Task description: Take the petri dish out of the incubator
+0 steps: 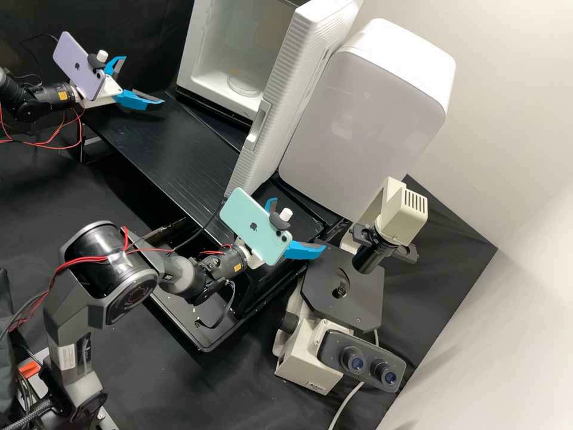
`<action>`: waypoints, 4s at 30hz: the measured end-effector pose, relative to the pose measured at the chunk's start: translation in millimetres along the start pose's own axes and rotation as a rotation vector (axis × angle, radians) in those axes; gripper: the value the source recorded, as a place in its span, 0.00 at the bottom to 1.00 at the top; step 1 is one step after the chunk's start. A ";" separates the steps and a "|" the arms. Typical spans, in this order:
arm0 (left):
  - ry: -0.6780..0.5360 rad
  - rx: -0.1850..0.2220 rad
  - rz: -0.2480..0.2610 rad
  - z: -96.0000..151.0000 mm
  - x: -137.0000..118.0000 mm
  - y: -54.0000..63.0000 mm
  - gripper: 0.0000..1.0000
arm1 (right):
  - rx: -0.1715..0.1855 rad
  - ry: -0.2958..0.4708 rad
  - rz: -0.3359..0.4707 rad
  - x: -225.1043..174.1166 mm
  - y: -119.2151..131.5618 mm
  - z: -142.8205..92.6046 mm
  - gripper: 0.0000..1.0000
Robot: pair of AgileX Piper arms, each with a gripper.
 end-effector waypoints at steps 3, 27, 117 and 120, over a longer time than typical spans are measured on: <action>0.000 0.000 0.000 0.0 0.0 0.0 1.00 | 0.000 0.000 0.000 0.0 0.0 0.0 1.00; -0.230 0.051 -0.019 53.3 -7.8 -4.7 1.00 | 0.000 0.000 0.000 0.0 0.0 0.0 1.00; -0.163 -0.106 -0.073 89.7 204.8 65.7 1.00 | 0.000 0.000 0.000 0.0 0.0 0.0 1.00; -0.144 -0.102 -0.083 88.4 207.2 65.2 1.00 | 0.000 0.000 0.000 0.0 0.0 0.0 1.00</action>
